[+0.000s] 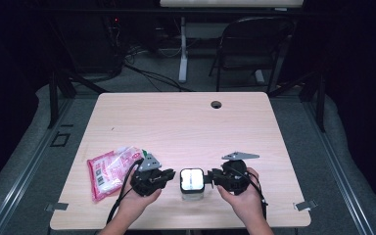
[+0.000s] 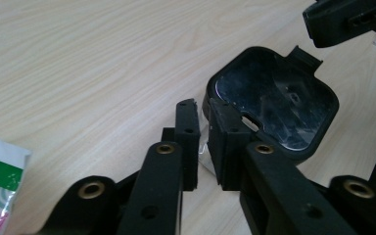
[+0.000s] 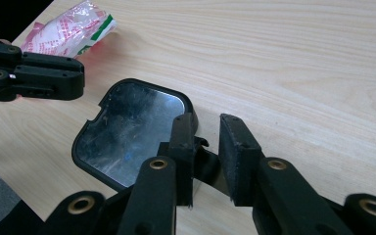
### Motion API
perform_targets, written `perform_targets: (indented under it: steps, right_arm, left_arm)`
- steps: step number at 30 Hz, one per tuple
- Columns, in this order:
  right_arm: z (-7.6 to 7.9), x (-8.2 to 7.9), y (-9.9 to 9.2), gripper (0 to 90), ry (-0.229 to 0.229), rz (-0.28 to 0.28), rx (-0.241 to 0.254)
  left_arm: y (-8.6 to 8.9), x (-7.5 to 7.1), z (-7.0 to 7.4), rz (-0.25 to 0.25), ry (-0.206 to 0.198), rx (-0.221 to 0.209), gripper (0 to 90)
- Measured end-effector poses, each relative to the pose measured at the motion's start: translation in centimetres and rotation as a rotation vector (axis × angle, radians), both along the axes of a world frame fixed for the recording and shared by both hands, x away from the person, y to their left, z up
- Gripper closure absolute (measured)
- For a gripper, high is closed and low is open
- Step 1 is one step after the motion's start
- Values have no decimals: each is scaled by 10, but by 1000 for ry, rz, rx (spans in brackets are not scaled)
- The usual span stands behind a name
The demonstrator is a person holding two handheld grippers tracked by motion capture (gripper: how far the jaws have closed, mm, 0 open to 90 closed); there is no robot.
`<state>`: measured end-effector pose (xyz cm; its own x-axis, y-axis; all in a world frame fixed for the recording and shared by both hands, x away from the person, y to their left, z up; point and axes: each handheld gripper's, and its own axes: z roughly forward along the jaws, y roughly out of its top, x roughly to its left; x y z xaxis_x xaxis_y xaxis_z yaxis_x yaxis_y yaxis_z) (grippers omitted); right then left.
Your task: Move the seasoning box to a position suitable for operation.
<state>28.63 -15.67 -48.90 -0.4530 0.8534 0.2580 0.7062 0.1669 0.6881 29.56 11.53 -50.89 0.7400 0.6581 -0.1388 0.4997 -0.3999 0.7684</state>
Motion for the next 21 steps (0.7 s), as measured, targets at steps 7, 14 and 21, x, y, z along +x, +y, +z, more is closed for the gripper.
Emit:
perform_targets:
  steps: [7, 14, 21]
  right_arm:
    - [-4, -1, 4, 779, -16, 11, -6]
    - [-7, -1, 4, 790, -4, 11, 5]
    - [-6, -3, 5, 799, 5, 11, 6]
  left_arm:
    - [-4, -5, -4, -42, 10, 24, 898]
    - [-5, -10, -13, -89, 45, 41, 899]
    - [-9, -15, -14, -134, 54, 39, 899]
